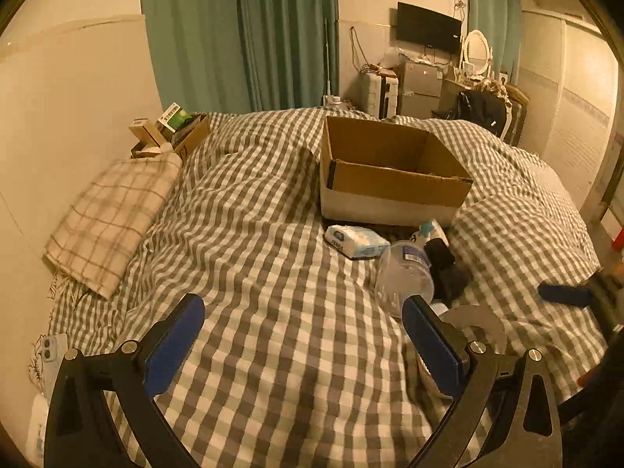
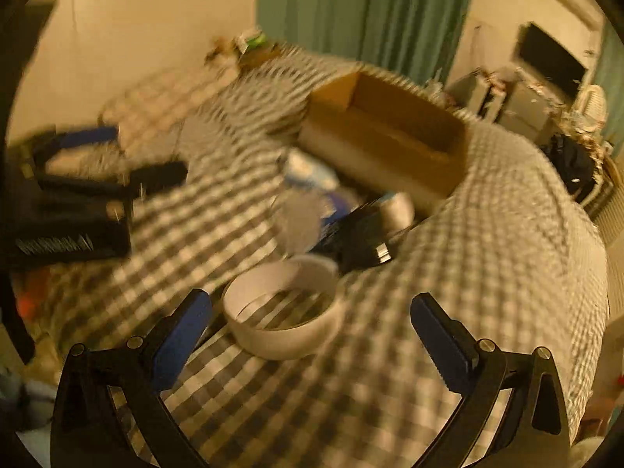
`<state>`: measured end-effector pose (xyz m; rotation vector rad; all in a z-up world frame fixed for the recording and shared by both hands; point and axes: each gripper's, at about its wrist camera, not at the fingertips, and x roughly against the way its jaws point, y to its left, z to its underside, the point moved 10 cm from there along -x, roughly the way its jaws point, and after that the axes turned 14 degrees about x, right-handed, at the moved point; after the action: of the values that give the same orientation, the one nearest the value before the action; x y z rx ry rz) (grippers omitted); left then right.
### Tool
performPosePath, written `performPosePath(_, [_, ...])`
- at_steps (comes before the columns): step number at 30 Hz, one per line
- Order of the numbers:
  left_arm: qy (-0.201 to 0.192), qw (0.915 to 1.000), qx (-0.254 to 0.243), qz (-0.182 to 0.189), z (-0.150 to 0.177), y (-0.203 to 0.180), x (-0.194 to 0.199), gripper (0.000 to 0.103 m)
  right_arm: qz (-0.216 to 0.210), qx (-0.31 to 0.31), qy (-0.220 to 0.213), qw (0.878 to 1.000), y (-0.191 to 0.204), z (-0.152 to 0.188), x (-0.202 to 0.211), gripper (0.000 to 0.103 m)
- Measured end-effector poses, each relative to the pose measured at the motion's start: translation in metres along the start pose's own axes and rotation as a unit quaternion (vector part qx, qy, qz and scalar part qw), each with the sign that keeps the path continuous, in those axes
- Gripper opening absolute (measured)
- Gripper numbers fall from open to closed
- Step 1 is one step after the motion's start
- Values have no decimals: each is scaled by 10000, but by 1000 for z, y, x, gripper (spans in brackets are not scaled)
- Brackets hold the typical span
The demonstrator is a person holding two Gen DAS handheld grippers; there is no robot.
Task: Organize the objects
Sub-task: 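Grasp the white tape roll with the right tool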
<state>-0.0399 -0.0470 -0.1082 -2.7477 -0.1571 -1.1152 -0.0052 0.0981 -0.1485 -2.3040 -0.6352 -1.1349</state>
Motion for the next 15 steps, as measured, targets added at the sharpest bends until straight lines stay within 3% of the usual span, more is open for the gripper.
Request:
performPosePath(5, [111,9998,149,-59,4,15,-10,103,-281,168,405,9986,20,10,-38,100])
performPosePath(8, [180,9996,175,-88,6,17,-13,103,-361,104,536,9979,20,14,-47,87])
performPosePath(15, [464,9986,254,0,16,14,-21,103,-211,-71,214,9995,9,7,-27,83])
